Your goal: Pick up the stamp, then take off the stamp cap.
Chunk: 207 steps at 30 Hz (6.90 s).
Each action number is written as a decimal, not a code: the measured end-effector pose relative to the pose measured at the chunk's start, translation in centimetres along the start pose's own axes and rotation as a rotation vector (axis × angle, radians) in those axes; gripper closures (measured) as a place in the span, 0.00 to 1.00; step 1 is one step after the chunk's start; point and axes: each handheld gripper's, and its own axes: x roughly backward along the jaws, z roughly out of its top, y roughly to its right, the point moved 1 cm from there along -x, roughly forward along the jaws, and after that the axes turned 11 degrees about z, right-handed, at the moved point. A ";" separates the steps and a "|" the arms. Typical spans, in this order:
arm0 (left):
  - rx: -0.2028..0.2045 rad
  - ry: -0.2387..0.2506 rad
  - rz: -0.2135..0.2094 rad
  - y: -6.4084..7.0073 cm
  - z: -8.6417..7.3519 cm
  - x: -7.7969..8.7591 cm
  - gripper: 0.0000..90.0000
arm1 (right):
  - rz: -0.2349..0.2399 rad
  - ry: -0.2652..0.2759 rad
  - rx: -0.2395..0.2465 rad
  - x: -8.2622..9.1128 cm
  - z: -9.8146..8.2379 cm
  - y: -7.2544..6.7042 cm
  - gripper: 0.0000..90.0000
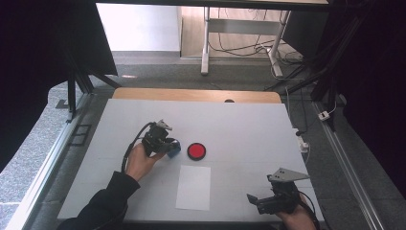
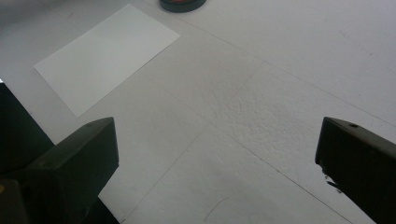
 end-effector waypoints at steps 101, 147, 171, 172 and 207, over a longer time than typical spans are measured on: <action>-0.268 0.272 -0.378 6.2 -2.5 9.2 0.78 | 0.033 0.076 0.064 0.4 0.7 -0.7 0.00; -0.315 0.272 -0.414 6.4 -2.4 9.0 0.78 | 0.333 0.065 0.186 -5.8 4.8 -4.9 0.00; -0.330 0.340 -0.502 6.5 -2.0 9.2 0.79 | 0.454 0.023 0.264 -9.9 7.3 -6.6 0.00; -0.333 0.343 -0.506 6.5 -2.0 9.2 0.79 | 0.454 0.023 0.264 -9.9 7.3 -6.6 0.00; -0.392 0.401 -0.621 6.6 -2.0 9.6 0.79 | 0.685 0.052 0.332 -11.0 8.9 -6.9 0.72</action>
